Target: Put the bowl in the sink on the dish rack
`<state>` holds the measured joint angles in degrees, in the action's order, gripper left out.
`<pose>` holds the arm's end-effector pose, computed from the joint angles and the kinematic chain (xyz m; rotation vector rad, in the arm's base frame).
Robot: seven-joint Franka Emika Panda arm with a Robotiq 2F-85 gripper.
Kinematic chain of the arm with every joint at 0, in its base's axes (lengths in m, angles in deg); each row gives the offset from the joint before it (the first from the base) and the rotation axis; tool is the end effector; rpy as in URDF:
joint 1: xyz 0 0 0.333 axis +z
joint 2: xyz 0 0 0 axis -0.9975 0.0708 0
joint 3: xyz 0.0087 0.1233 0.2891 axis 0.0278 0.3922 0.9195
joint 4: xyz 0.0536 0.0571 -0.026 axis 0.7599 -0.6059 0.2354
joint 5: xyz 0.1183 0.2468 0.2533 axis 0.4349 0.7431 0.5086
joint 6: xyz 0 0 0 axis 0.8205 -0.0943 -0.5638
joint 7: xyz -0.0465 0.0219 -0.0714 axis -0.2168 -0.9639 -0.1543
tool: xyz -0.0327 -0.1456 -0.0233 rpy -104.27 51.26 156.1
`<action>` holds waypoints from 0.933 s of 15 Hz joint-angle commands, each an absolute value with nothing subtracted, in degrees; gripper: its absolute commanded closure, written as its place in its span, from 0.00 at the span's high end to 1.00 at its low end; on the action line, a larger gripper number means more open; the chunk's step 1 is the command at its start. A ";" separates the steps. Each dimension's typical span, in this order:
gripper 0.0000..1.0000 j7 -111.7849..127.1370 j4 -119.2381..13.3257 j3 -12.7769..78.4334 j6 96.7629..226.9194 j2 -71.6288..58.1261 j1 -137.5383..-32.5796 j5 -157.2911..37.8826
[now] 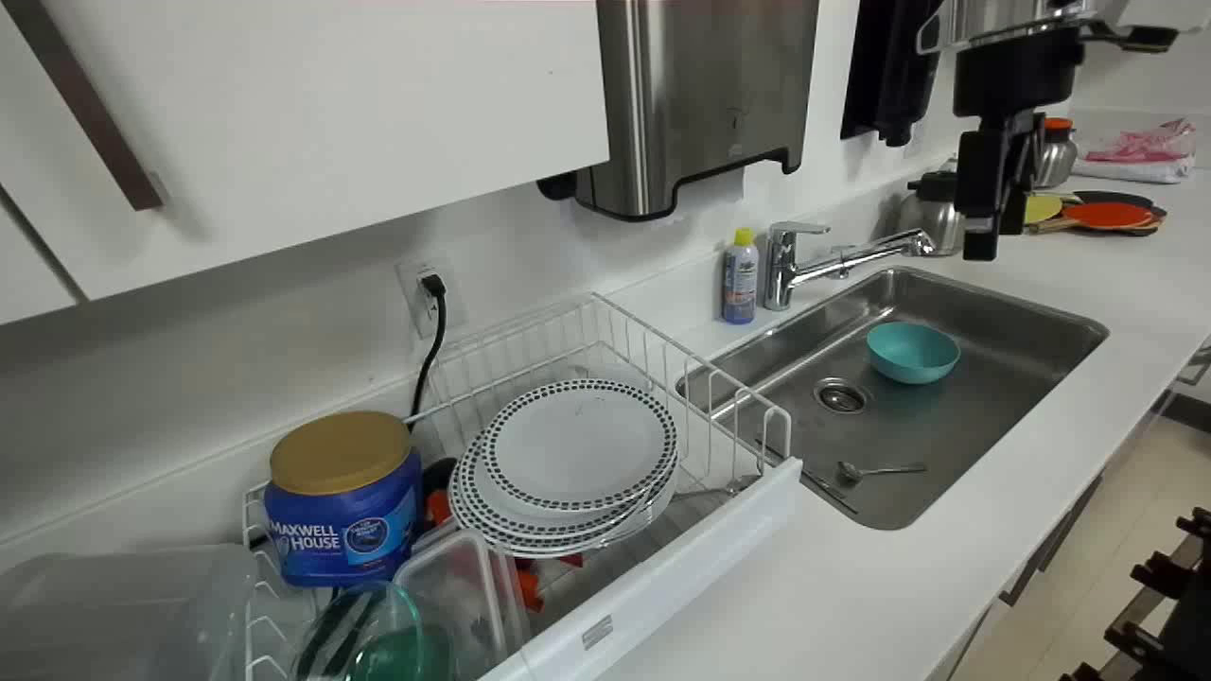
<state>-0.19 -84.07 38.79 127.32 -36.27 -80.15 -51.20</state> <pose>0.4321 0.0727 0.4439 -3.0392 -0.2523 0.2829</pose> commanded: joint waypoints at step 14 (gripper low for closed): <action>1.00 -12.51 -81.61 33.25 148.47 -21.48 -87.07 -57.78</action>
